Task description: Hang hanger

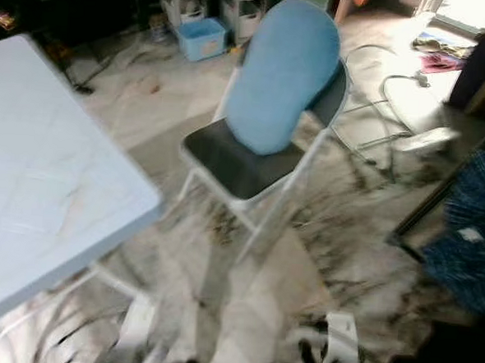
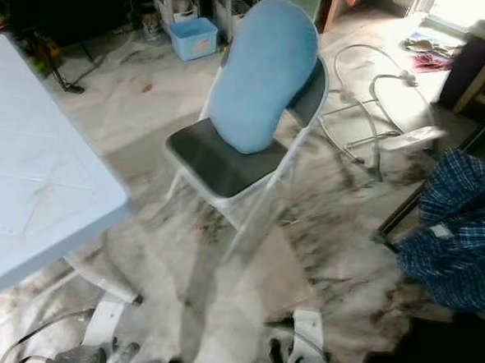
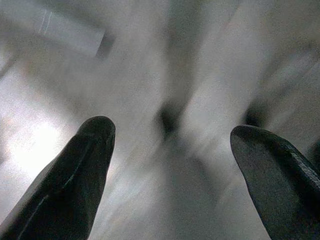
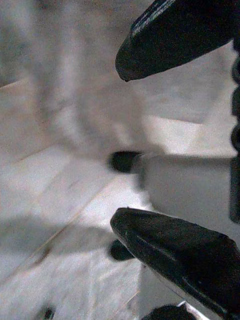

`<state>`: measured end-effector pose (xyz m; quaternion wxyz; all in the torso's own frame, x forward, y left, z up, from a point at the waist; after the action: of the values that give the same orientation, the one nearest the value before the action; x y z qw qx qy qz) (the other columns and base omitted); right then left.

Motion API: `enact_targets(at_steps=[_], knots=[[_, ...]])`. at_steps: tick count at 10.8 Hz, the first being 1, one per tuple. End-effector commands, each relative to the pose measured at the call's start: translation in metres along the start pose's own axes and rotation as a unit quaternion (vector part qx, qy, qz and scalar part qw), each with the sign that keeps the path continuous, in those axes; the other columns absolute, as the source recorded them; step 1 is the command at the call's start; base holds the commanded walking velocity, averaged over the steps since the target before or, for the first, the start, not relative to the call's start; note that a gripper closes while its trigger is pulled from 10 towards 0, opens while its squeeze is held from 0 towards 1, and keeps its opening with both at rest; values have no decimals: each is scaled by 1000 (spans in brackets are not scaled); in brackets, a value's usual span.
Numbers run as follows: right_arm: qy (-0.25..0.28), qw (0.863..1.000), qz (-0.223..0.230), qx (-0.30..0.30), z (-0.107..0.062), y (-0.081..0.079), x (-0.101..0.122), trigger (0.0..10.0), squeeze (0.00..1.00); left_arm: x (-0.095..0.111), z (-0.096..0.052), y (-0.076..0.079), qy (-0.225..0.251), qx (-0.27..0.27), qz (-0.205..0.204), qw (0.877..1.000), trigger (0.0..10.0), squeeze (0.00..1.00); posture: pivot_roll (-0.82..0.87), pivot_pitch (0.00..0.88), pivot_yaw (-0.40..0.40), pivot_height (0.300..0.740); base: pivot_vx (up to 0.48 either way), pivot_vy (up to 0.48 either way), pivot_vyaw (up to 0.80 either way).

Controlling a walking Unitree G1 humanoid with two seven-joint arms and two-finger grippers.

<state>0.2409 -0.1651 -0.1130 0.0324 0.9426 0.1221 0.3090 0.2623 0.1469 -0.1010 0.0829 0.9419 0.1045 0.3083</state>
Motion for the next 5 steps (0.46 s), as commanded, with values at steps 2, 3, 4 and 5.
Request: enact_targets(at_steps=[2, 3, 4, 5], knots=[[13, 999, -33, 22, 1, -12, 11, 10000, 0, 17, 2, 13, 26, -11, -10, 1000, 10000, 0, -99, 44, 5, 740, 0, 0, 0], [11, 999, -28, 20, 1, -11, 9, 10000, 0, 15, 2, 14, 23, -12, -8, 1000, 10000, 0, -106, 46, 7, 740, 0, 0, 0], [10, 999, -28, 18, 1, -10, 8, 10000, 0, 15, 2, 15, 21, -12, -9, 1000, 10000, 0, -109, 46, 8, 740, 0, 0, 0], [10, 1000, -24, 16, 1, -10, 8, 10000, 0, 14, 2, 15, 19, -10, -7, 1000, 10000, 0, -109, 46, 11, 740, 0, 0, 0]])
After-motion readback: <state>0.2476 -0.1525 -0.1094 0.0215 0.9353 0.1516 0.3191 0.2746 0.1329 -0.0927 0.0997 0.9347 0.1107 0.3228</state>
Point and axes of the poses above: a point about 5 cm out from each wrist's last joint towards the gripper, its own z axis pointing out of the wrist towards the gripper, its own x axis along the axis of the wrist's last joint, y = z × x, the point moved 5 cm from there along z, pointing out of the wrist towards the gripper, and after that the axes turned 15 degrees about -z, right-handed, at the moved point
